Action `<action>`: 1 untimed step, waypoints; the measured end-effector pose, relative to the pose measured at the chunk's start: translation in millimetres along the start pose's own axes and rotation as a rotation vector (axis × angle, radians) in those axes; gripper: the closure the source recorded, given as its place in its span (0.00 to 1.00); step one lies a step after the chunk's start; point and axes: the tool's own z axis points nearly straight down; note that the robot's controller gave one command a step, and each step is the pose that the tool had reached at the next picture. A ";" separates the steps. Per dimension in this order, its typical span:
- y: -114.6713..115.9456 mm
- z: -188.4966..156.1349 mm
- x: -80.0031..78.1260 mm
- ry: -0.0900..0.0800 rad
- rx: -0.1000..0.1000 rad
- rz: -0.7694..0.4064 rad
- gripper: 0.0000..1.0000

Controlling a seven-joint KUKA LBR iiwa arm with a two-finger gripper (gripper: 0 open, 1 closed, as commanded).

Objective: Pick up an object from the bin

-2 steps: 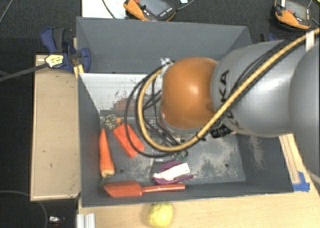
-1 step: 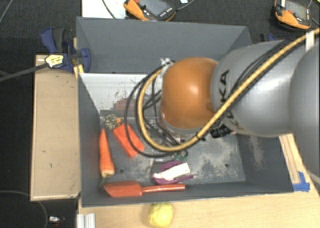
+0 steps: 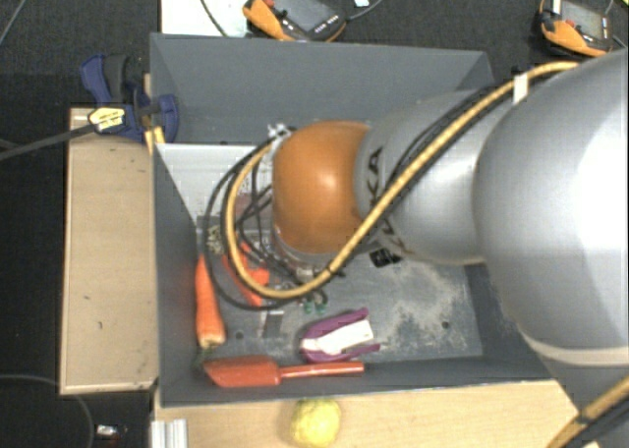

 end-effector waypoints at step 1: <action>-5.8 0.1 5.8 -0.004 0.000 0.018 0.00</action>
Offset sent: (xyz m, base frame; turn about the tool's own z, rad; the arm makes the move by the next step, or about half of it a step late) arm 0.0461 -0.0022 -0.0100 0.0274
